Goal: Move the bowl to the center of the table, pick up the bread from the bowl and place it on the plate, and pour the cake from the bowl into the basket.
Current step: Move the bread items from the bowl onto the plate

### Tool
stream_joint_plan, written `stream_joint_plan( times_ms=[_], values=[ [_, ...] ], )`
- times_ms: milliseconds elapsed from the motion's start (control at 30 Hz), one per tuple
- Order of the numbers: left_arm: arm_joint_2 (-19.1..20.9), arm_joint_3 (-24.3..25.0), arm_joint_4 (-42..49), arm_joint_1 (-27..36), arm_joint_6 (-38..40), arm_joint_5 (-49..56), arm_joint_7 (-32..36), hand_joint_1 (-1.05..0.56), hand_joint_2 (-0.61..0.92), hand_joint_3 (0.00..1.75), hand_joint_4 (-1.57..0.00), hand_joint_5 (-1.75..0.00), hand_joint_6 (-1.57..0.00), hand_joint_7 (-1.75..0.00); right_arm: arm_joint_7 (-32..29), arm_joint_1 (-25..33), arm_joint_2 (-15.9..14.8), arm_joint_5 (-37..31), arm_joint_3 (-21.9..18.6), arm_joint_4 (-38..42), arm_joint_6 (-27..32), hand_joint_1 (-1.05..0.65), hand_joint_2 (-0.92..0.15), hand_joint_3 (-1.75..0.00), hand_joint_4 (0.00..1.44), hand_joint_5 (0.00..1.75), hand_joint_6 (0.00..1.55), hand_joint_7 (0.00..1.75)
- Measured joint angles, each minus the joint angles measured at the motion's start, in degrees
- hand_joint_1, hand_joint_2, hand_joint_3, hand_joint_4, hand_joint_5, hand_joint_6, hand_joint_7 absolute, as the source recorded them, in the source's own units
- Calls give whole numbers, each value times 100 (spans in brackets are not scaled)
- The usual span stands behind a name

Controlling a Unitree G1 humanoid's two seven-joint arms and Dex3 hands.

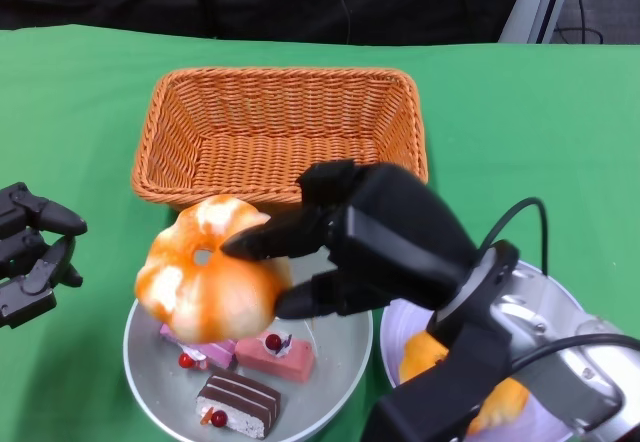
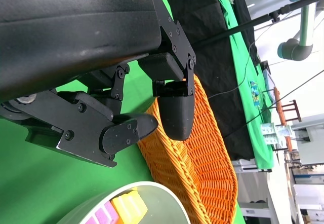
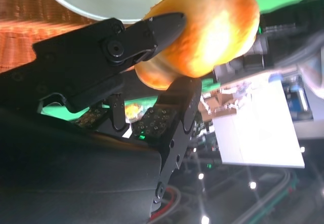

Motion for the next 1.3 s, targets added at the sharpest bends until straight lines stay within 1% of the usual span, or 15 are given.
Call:
stream_joint_plan(
  times_ms=[67,133,300,333,500,600,733,800,833,933,1000,1033,1133,1200,1300],
  values=[
    [0,6,-2,-3,16,3,21,-14,85,35,-75,-107,-90,-53,94,79,-48,99,-112,-167,-3,-29,-90,0,69,134,118,11],
    [0,8,-13,-6,52,-11,21,-15,89,23,-71,-94,-90,-37,133,172,-77,103,-192,-346,22,-28,-88,0,73,129,120,13],
    [0,22,-31,-9,162,-54,10,-18,92,15,-66,-84,-86,-23,140,440,-78,78,-467,-840,154,-28,-88,-1,80,126,124,16],
    [0,25,-49,-9,207,-56,9,-19,92,14,-67,-78,-86,-19,151,500,-85,82,-546,-959,169,-27,-89,-1,80,126,124,17],
    [5,35,-193,-9,417,-45,20,-19,92,15,-68,-71,-84,-14,264,760,-227,200,-867,-1367,194,-25,-86,-1,86,115,122,20],
    [5,44,-223,-9,466,-45,20,-21,92,13,-70,-66,-84,-11,311,900,-333,312,-997,-1420,130,-25,-86,0,85,112,120,20],
    [5,47,-284,-6,547,-47,19,-23,92,13,-70,-64,-85,-10,643,1169,-517,362,-1011,-1512,156,-24,-86,0,83,107,118,20],
    [5,47,-365,-2,576,-46,19,-23,92,13,-71,-64,-85,-10,760,1253,-536,367,-1008,-1544,174,-24,-86,0,84,104,118,20],
    [5,48,-387,-2,578,-46,19,-22,92,14,-71,-63,-86,-10,864,1271,-537,379,-1002,-1600,231,-26,-86,0,82,102,112,17],
    [5,48,-399,9,578,-46,18,-21,92,15,-72,-63,-86,-10,1427,1299,-538,481,-963,-1884,577,-30,-87,-1,74,95,101,10],
    [5,47,-399,17,578,-40,19,-21,92,15,-72,-63,-86,-9,1847,1318,-540,515,-932,-2090,872,-35,-87,0,74,78,94,3],
    [5,47,-399,17,576,-38,19,-21,92,15,-73,-63,-86,-9,2038,1327,-541,516,-911,-2191,1009,-41,-87,0,77,64,89,1],
    [5,45,-398,17,568,-31,19,-21,92,15,-74,-63,-88,-10,2569,1330,-537,490,-771,-2481,1482,-52,-87,0,82,39,77,0],
    [4,42,-395,17,565,-28,19,-22,92,14,-74,-63,-88,-9,2836,1331,-521,412,-720,-2647,1776,-56,-87,0,83,33,74,0],
    [4,37,-313,17,516,-26,17,-23,92,14,-73,-64,-88,-9,3286,1247,-401,158,-552,-2890,2390,-65,-87,0,80,27,63,0]
  ],
)
